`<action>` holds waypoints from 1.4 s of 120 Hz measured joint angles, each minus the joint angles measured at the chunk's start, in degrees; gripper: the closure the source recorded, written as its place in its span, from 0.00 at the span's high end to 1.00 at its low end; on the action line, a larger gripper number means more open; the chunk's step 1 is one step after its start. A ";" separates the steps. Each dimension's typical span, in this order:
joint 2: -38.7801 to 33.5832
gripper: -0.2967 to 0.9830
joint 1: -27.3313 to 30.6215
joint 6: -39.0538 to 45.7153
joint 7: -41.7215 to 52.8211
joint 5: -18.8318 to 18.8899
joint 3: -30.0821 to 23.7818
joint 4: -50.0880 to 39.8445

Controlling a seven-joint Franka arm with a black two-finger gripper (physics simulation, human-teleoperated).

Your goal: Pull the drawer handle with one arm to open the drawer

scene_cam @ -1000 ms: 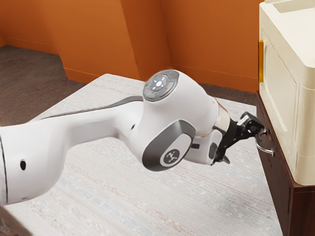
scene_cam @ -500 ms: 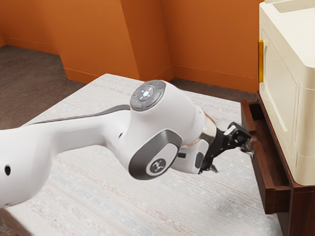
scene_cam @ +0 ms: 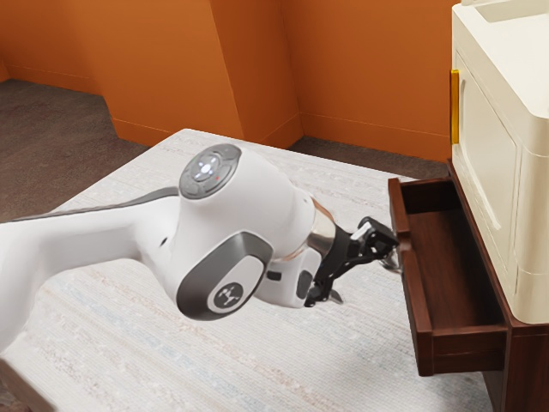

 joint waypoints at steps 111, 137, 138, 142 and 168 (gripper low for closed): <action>-10.34 0.54 -1.28 0.24 0.28 0.43 3.76 -8.35; -11.57 0.69 -1.51 0.06 0.19 0.65 3.72 -7.86; -11.61 0.69 -1.51 0.06 0.18 0.65 3.72 -7.84; -11.75 0.70 -1.51 0.04 0.17 0.66 3.72 -7.74; -12.71 0.74 -1.50 -1.71 -0.37 0.70 3.49 -2.44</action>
